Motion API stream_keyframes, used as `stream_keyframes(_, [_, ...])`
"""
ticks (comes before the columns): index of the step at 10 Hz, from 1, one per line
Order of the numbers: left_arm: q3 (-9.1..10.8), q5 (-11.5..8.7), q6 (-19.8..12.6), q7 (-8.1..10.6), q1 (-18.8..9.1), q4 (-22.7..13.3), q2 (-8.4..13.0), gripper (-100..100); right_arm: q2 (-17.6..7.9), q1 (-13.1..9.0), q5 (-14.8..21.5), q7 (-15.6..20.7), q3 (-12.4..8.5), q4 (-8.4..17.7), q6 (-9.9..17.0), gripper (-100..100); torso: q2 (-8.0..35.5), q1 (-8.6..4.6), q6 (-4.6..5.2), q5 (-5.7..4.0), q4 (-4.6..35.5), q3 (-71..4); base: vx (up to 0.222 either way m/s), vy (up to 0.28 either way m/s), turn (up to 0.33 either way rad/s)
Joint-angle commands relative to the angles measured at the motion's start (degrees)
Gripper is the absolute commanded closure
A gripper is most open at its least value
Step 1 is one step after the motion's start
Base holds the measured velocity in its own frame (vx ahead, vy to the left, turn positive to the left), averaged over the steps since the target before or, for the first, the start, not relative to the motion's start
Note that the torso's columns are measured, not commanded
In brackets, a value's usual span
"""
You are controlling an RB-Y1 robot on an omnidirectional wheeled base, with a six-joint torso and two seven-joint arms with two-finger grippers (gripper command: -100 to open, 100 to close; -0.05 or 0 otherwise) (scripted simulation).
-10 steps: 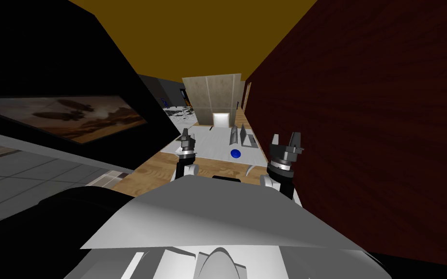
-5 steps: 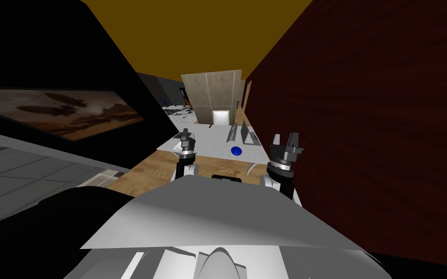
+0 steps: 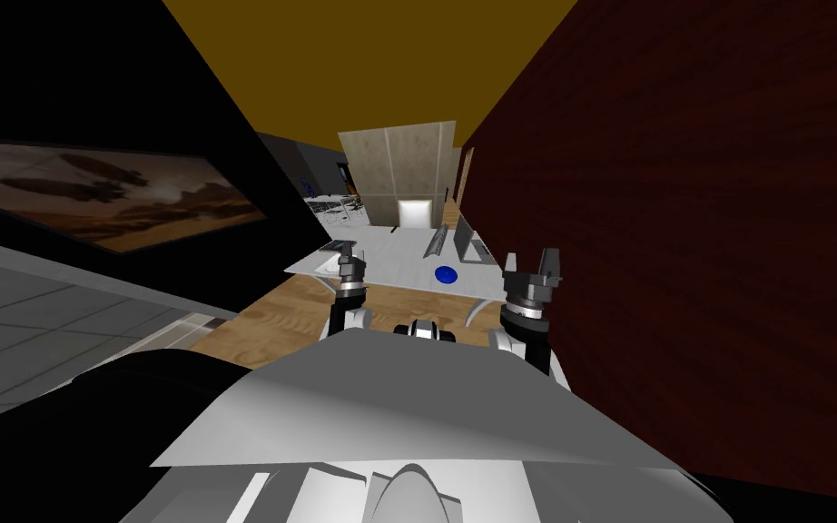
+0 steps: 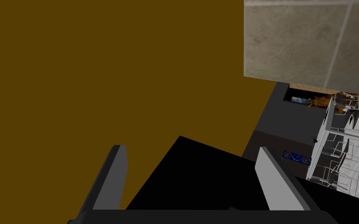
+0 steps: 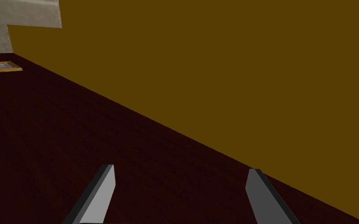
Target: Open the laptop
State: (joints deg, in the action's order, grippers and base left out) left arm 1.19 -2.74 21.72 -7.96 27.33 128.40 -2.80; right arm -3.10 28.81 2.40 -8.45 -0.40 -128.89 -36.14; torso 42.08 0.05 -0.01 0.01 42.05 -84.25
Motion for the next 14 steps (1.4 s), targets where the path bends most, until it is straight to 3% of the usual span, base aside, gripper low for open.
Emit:
stream_keyframes(1, [0.00, 0.00, 0.00, 0.00, 0.00, 0.00, 0.00, 0, -3.87, -0.03, 1.52, 0.94, -1.02, 1.57, 1.51, -100, 0.14, 0.00, 0.00, 0.00, 0.16, -0.26, -0.001, 0.031, 0.077])
stream_keyframes(11, [0.00, 0.00, 0.00, 0.00, 0.00, 0.00, 0.00, 0, -17.50, -0.85, 13.06, 8.19, -7.47, 13.53, 11.51, -100, 0.19, -0.05, 0.01, -0.01, 0.23, -0.32, 0.007, 0.057, 0.141])
stream_keyframes(12, [0.00, 0.00, 0.00, 0.00, 0.00, 0.00, 0.00, 0, -17.50, -0.85, 13.06, 8.19, -7.47, 13.53, 11.51, -100, 0.19, -0.06, 0.02, -0.02, 0.23, -0.32, 0.006, 0.042, 0.036])
stream_keyframes(14, [0.00, 0.00, 0.00, 0.00, 0.00, 0.00, 0.00, 0, -20.15, -1.05, 15.62, 9.80, -8.90, 16.23, 13.73, -100, 0.24, -0.08, 0.00, -0.02, 0.24, -0.29, 0.003, 0.047, 0.136])
